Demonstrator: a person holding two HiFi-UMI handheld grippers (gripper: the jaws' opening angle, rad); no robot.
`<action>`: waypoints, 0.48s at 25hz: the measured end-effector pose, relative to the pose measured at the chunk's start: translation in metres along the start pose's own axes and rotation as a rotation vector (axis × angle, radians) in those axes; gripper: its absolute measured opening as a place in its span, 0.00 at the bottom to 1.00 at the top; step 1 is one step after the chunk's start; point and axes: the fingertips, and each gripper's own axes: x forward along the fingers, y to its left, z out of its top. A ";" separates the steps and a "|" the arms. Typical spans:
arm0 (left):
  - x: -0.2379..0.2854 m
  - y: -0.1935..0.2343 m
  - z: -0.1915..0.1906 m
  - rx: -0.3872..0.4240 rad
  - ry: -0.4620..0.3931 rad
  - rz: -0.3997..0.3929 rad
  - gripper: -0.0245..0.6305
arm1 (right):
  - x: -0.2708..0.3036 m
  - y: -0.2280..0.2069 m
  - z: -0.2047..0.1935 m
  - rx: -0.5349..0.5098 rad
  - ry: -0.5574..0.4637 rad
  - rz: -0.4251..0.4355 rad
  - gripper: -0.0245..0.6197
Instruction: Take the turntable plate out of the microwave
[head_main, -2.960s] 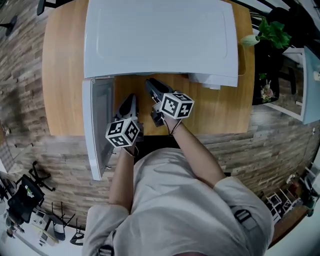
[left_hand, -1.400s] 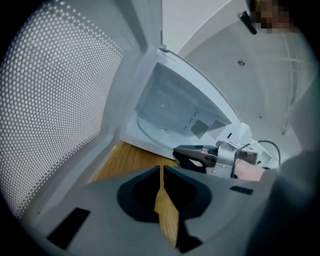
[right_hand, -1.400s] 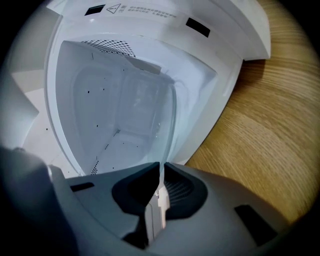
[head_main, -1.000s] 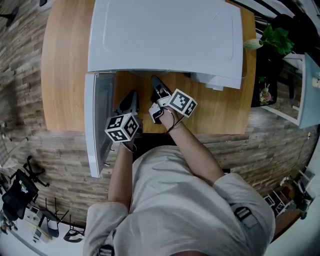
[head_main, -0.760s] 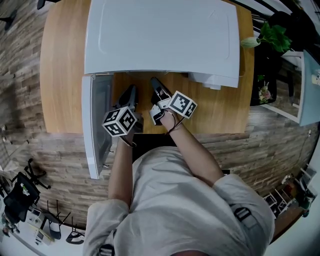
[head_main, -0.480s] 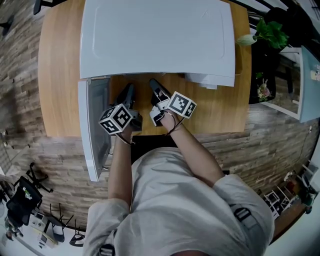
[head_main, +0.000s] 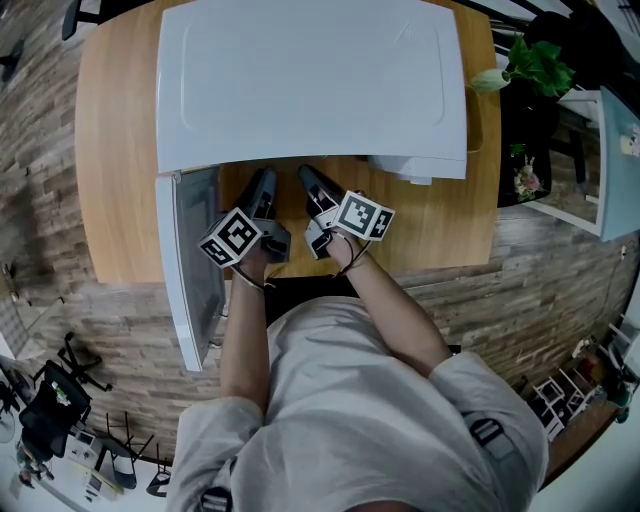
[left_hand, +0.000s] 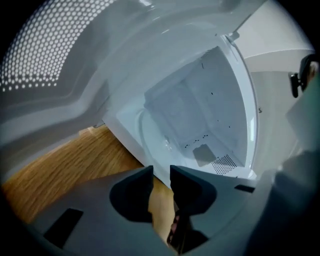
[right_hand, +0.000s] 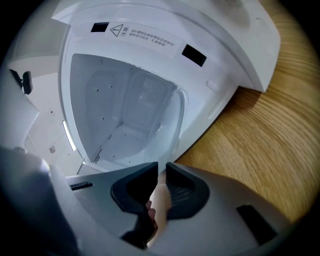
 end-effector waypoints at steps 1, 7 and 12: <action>0.000 0.003 0.000 -0.017 0.002 0.004 0.22 | 0.000 0.000 0.000 -0.015 0.005 -0.004 0.13; 0.002 0.009 0.003 -0.076 -0.009 -0.004 0.24 | -0.006 -0.003 0.009 -0.081 0.016 -0.026 0.18; 0.009 0.012 0.006 -0.093 -0.001 -0.003 0.25 | -0.009 -0.012 0.024 -0.059 -0.012 -0.061 0.23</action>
